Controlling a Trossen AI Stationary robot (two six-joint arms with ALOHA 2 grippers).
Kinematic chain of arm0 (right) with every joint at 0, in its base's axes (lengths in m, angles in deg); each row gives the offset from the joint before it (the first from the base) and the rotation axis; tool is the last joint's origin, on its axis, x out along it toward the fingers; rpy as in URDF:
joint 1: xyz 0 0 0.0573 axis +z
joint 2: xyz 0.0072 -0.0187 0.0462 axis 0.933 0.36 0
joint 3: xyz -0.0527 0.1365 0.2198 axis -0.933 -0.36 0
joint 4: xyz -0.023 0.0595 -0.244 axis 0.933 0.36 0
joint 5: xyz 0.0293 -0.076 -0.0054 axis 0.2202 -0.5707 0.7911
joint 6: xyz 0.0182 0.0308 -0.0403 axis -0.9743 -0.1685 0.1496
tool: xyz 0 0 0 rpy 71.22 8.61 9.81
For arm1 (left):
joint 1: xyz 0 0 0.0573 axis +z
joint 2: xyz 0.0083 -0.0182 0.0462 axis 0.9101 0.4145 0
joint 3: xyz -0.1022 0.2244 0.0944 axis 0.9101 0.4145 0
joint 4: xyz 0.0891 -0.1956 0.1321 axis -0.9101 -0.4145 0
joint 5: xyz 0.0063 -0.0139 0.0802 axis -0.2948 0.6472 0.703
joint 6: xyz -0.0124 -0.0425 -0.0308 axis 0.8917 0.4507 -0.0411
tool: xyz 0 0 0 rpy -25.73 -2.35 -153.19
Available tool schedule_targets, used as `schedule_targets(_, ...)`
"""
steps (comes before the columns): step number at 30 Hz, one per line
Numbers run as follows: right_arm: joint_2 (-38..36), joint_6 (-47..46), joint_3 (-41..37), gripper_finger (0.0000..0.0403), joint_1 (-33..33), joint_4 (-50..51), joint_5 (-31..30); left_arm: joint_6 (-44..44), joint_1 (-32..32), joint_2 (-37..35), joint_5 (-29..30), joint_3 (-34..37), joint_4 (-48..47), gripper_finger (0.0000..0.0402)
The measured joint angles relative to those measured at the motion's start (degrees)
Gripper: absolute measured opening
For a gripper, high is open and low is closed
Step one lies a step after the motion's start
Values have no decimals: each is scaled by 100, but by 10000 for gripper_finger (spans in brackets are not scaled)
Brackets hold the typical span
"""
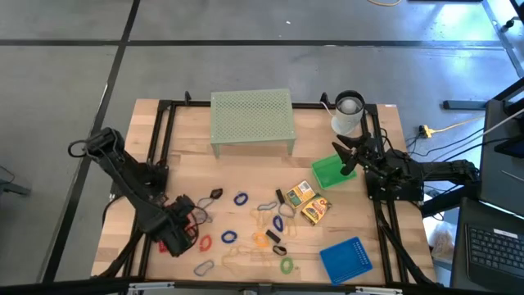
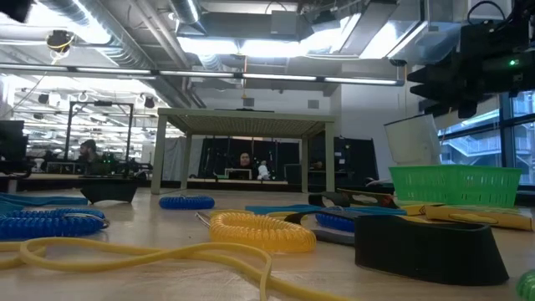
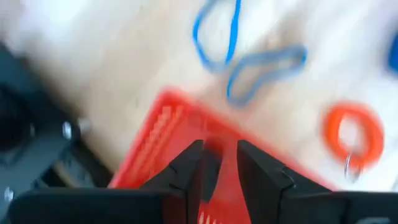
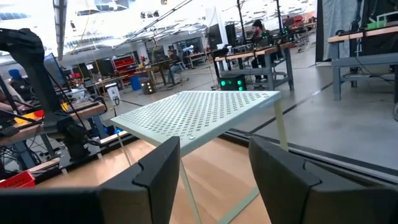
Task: Pick & Place Office Desk Supplies
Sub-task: Put the black rubber band into the red bin
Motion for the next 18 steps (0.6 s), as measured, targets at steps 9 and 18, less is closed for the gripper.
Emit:
schedule_targets(9,0,17,0,194,0,0,-4,-978,957,0,1649,0,283,127)
schedule_targets(18,0,20,0,194,0,8,-10,-2012,1769,220,1612,0,706,162)
